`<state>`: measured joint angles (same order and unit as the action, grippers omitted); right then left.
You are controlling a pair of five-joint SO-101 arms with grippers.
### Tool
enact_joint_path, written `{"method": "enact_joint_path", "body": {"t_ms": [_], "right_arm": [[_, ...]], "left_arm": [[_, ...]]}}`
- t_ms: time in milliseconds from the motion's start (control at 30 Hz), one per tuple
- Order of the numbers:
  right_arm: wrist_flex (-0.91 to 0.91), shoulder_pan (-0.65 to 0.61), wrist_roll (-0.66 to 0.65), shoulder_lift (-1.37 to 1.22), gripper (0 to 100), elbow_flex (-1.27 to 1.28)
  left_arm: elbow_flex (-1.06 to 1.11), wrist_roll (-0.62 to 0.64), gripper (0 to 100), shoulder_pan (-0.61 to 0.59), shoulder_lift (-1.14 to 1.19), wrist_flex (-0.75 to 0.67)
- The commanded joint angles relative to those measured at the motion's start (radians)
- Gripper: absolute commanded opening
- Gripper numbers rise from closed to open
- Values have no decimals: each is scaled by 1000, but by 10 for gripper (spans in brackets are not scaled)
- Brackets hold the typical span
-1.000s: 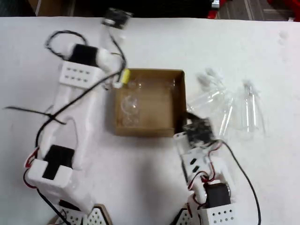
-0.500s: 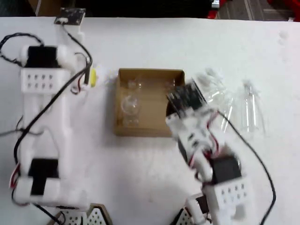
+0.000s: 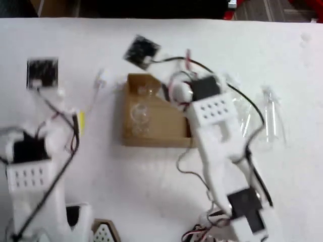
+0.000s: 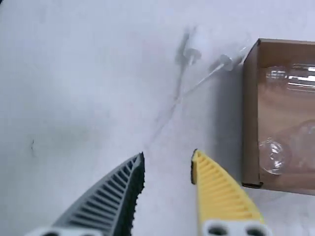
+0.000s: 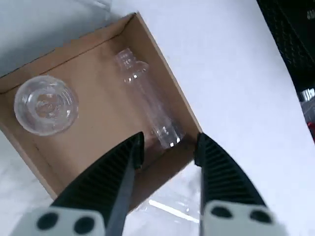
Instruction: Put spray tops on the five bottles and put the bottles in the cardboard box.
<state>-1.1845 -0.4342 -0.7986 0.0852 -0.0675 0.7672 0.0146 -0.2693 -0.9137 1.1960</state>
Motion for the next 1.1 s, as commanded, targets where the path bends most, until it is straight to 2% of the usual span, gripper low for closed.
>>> {"method": "enact_joint_path", "body": {"t_ms": [0,200,400,567,733,1067], "right_arm": [[-1,-56,-74,-107,180,-138],[-1,-91,-170,-329,142,-319],[-87,-84,-183,-564,138,-560],[-236,-85,-315,-746,138,-749],[-340,-90,-347,-911,138,-941],[-358,-101,-347,-1141,141,-1234]], "left_arm": [[253,12,158,-33,-271,-135],[582,14,158,-27,-653,-285],[781,14,158,8,-935,-313],[789,12,158,4,-906,-333],[789,12,158,2,-908,-333],[789,8,158,2,-908,-333]]}}
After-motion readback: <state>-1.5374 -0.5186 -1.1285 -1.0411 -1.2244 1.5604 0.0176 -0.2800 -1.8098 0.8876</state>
